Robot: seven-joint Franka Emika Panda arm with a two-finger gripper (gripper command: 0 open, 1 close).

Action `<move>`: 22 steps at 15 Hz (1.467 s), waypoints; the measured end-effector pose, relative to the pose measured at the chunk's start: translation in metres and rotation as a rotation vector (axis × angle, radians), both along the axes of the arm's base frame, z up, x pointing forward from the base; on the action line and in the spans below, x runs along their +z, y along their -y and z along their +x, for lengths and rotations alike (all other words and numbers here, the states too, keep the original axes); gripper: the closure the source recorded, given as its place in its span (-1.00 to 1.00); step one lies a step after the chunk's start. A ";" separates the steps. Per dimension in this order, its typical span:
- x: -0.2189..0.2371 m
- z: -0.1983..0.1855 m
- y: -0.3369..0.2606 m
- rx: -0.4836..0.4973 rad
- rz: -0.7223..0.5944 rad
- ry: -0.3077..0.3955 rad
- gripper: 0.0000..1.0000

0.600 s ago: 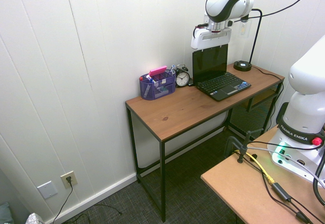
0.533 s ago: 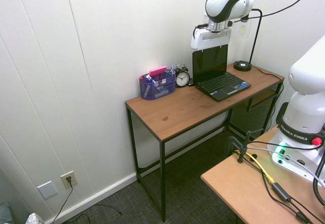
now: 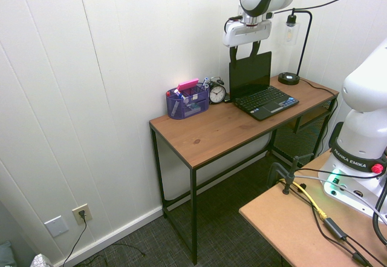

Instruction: Close the laptop lid

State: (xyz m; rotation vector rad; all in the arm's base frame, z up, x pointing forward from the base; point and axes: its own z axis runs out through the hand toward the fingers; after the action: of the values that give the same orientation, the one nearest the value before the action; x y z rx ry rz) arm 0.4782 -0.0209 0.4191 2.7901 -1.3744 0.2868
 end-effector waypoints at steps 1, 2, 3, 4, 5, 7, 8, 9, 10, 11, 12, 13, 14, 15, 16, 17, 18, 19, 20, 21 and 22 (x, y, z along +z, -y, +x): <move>0.005 0.013 0.012 -0.007 -0.020 0.011 -1.00; 0.009 0.026 0.024 -0.014 -0.040 0.021 -1.00; 0.012 0.038 0.039 -0.027 -0.060 0.029 -1.00; 0.013 0.050 0.053 -0.044 -0.067 0.034 -1.00; 0.014 0.062 0.066 -0.060 -0.067 0.044 -1.00; 0.010 0.086 0.089 -0.075 -0.073 0.065 -1.00; 0.006 0.097 0.099 -0.082 -0.077 0.070 -1.00; 0.002 0.106 0.109 -0.089 -0.082 0.071 -1.00; 0.000 0.116 0.119 -0.094 -0.086 0.074 -1.00; -0.003 0.125 0.127 -0.100 -0.089 0.078 -1.00; -0.006 0.133 0.134 -0.106 -0.091 0.081 -1.00; -0.010 0.141 0.140 -0.110 -0.091 0.081 -1.00; -0.014 0.148 0.146 -0.115 -0.087 0.081 -1.00; -0.017 0.154 0.153 -0.117 -0.080 0.083 -1.00; -0.019 0.160 0.160 -0.120 -0.072 0.086 -1.00; -0.020 0.164 0.168 -0.125 -0.064 0.087 1.00; -0.023 0.168 0.174 -0.129 -0.058 0.083 1.00; -0.026 0.171 0.179 -0.131 -0.049 0.075 1.00; -0.029 0.174 0.183 -0.134 -0.045 0.070 1.00; -0.032 0.177 0.186 -0.137 -0.041 0.065 1.00; -0.035 0.178 0.188 -0.136 -0.038 0.059 1.00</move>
State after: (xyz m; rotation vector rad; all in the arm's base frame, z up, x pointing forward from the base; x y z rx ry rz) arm 0.6567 -0.2091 0.3840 2.6630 -1.5448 0.3895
